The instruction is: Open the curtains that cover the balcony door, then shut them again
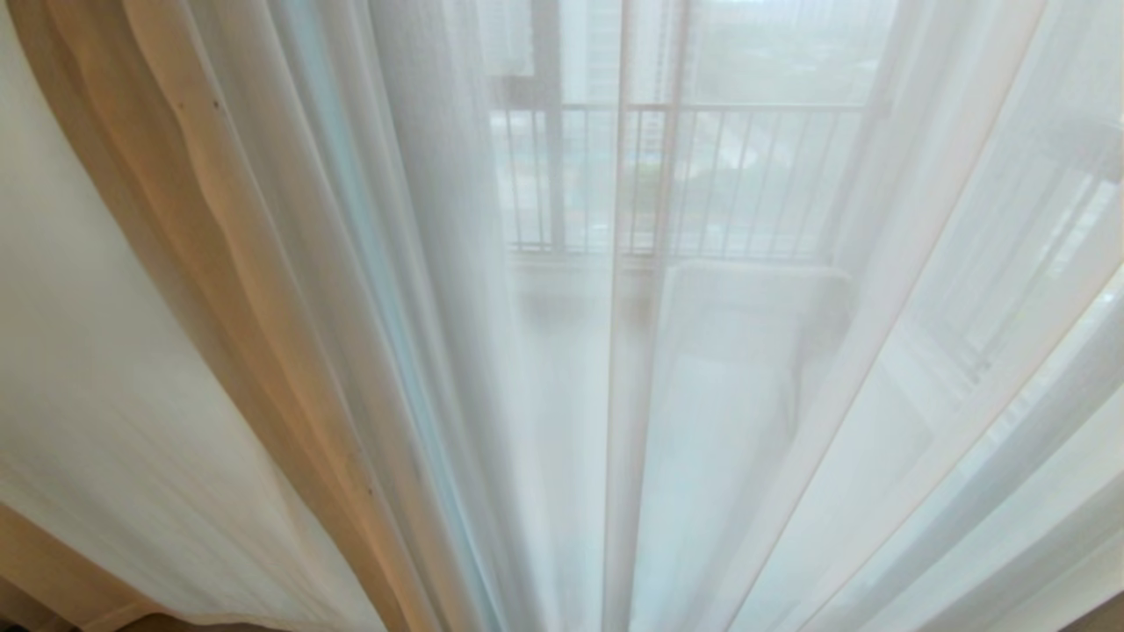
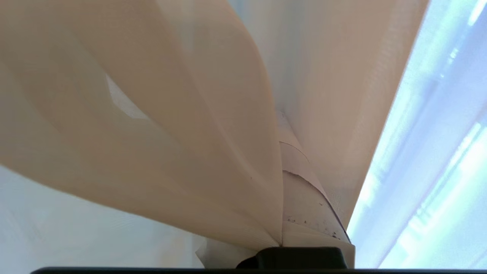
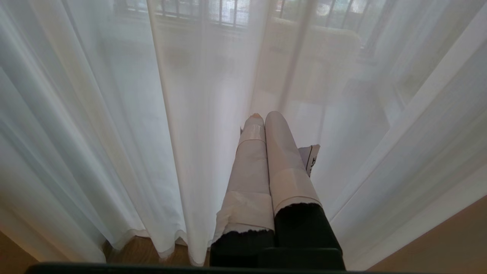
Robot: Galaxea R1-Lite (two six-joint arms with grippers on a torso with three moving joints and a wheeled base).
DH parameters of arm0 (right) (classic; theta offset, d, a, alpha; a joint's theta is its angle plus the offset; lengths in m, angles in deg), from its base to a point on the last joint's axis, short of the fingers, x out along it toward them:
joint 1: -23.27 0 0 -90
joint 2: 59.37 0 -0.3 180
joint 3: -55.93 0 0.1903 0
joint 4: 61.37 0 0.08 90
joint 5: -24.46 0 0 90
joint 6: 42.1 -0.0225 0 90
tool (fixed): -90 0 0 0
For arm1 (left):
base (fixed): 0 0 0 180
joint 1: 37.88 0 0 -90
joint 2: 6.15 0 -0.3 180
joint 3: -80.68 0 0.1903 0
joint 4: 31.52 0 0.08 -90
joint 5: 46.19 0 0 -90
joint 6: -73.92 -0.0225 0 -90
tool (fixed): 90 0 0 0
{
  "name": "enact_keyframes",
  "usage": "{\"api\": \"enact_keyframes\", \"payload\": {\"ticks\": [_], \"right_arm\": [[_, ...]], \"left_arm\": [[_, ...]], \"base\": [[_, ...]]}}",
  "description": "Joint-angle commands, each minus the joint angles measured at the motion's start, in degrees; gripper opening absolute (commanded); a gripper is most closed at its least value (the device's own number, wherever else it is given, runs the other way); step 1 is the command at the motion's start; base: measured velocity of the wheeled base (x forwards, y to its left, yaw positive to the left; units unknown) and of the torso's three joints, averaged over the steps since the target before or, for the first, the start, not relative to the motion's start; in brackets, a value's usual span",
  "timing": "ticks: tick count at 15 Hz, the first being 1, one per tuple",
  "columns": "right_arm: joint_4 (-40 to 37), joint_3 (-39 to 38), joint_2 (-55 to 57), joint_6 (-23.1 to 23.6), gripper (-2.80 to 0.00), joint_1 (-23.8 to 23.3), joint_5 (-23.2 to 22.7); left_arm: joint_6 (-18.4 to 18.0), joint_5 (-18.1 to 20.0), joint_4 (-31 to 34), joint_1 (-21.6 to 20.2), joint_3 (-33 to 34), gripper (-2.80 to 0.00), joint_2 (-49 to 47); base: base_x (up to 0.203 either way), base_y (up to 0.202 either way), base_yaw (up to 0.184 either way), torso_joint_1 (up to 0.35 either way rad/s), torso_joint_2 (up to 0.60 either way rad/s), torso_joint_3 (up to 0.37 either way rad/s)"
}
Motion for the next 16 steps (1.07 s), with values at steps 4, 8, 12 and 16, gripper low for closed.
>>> {"api": "enact_keyframes", "payload": {"ticks": [4, 8, 12, 16], "right_arm": [[0.02, 0.00, 0.00, 0.04, -2.80, 0.02, -0.06], [0.01, 0.00, 0.00, 0.04, -2.80, 0.02, -0.06], [-0.02, 0.00, 0.00, 0.04, -2.80, 0.02, -0.06], [-0.05, 0.00, 0.00, 0.04, -2.80, 0.02, -0.06]], "left_arm": [[-2.71, 0.10, 0.03, 5.67, 0.01, -2.80, -0.87], [-6.50, 0.15, 0.21, 8.20, 1.12, -2.80, 0.37], [-7.44, 0.13, 0.29, 7.96, 5.06, -2.80, 4.42], [-7.30, -0.16, 0.36, 6.05, 8.44, -2.80, 8.96]], "base": [[0.000, 0.000, 0.000, 0.000, 0.00, 0.000], [0.000, 0.000, 0.000, 0.000, 0.00, 0.000], [0.000, 0.000, 0.000, 0.000, 0.00, 0.000], [0.000, 0.000, 0.000, 0.000, 0.00, 0.000]]}}
